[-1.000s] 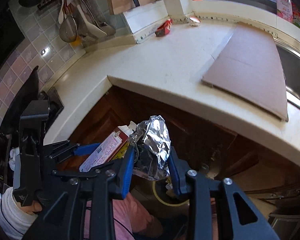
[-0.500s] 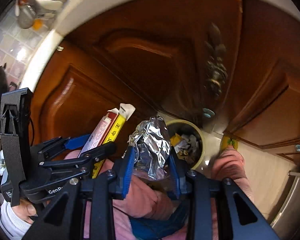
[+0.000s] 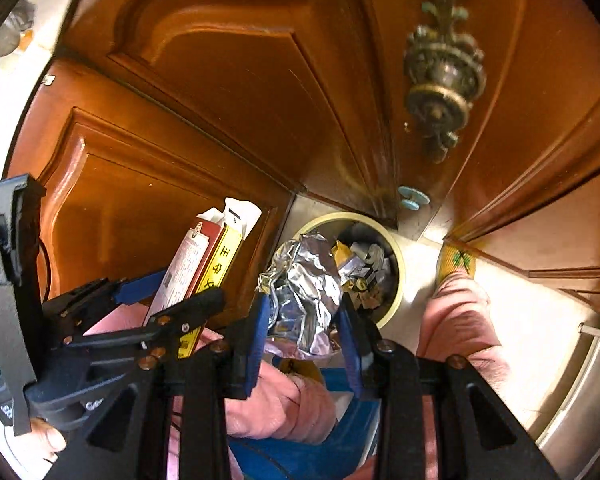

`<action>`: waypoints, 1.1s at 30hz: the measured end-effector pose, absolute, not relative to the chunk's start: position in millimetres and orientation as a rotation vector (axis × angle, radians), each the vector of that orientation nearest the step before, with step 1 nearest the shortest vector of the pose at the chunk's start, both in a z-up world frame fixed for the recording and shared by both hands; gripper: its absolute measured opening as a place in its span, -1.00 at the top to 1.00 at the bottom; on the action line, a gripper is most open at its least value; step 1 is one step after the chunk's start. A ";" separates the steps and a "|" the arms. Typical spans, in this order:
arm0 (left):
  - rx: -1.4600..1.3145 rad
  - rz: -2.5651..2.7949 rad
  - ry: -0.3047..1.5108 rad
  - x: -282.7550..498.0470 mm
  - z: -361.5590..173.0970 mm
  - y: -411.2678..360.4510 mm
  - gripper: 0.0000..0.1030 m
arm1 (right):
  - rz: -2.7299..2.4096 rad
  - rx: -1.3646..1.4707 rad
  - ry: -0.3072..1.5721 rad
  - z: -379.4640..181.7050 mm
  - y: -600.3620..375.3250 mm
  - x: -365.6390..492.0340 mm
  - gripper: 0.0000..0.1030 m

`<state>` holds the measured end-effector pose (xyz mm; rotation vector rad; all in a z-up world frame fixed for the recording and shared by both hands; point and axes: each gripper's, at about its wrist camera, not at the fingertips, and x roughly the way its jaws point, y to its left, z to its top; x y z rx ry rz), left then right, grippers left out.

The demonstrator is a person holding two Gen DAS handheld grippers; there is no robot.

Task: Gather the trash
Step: 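Open both grippers to drop the box and foil into the bin, then raise both open grippers back up to the counter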

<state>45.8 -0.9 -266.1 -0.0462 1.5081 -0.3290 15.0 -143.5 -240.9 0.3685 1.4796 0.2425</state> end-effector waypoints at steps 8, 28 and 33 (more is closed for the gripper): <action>-0.025 -0.302 1.558 51.4 -270.8 10.0 -0.33 | 0.216 0.383 1.540 -263.0 -142.1 23.3 0.12; 0.035 -0.270 1.443 46.5 -229.0 17.9 -0.52 | 0.234 0.325 1.446 -213.2 -138.4 11.6 0.06; 0.045 -0.277 1.387 43.0 -197.7 22.8 -0.52 | 0.236 0.294 1.396 -187.3 -135.8 9.5 0.06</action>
